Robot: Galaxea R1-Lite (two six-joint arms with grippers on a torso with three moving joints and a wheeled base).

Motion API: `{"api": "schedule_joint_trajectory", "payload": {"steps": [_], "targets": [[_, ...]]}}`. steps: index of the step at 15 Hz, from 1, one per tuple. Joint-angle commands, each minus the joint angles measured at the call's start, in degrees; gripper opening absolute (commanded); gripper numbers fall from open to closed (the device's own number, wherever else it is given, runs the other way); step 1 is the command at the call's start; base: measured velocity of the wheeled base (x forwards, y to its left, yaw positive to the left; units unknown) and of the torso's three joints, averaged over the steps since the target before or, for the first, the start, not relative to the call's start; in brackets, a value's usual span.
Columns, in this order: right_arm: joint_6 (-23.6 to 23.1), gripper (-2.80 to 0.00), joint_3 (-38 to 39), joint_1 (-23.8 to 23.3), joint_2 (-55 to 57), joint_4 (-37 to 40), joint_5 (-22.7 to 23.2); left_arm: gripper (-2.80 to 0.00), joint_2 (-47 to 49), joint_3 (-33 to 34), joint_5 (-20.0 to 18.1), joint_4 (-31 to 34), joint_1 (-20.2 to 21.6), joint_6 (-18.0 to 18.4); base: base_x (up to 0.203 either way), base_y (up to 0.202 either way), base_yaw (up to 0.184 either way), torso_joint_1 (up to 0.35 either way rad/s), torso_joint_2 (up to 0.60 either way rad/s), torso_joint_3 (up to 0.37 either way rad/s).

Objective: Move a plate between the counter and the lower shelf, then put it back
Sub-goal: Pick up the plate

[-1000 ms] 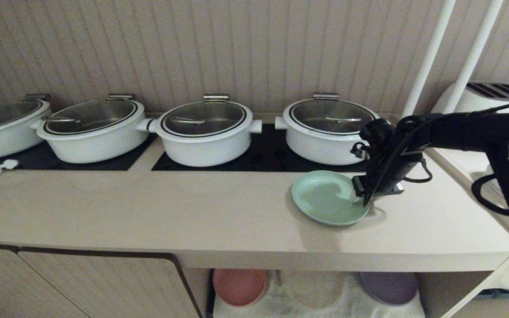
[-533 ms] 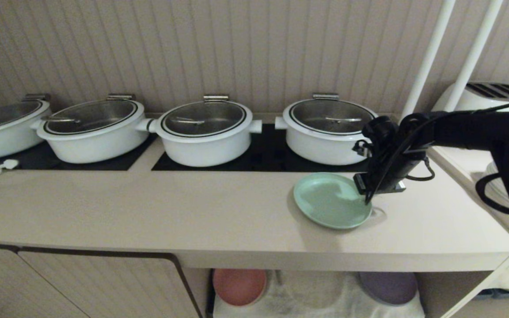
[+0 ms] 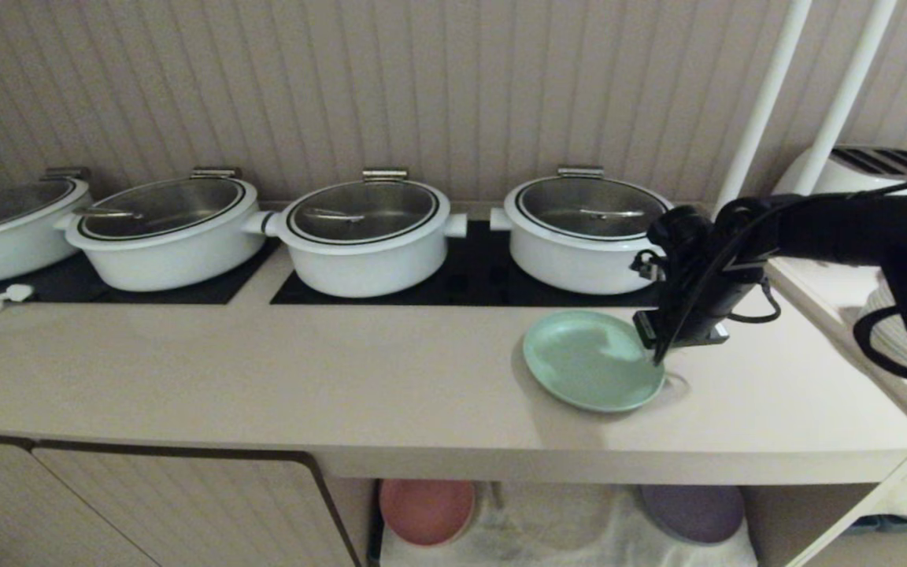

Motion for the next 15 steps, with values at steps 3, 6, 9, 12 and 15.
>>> {"api": "schedule_joint_trajectory", "payload": {"steps": [3, 6, 9, 12, 15], "targets": [[0.7, -2.8, 1.0, -0.2, -2.8, 0.5, 0.2, -2.8, 0.0, 0.0, 0.0, 0.0, 0.0, 0.0, 0.0, 0.0, 0.0, 0.0, 0.0, 0.0], [5.4, -2.8, 2.6, -0.3, -5.6, 2.4, 0.2, -2.8, 0.0, 0.0, 0.0, -0.1, 0.0, -0.1, 0.0, 0.0, 0.0, 0.0, 0.0, 0.0], [7.5, -2.8, 5.8, -0.3, -8.6, 3.2, 0.3, -2.8, 0.0, 0.0, 0.0, 0.0, 0.0, 0.0, 0.0, 0.0, 0.0, 0.0, 0.0, 0.0], [11.2, -2.8, 9.5, -0.5, -11.8, 3.2, 0.3, -2.8, 0.0, 0.0, 0.0, -0.1, 0.0, 0.0, 0.0, 0.0, 0.0, 0.0, 0.0, 0.0], [13.5, -2.8, 13.3, -1.0, -14.8, 3.0, 0.5, -2.8, 0.0, 0.0, 0.0, 0.0, 0.0, -0.1, 0.0, 0.0, 0.0, 0.0, 0.0, 0.0]]}}
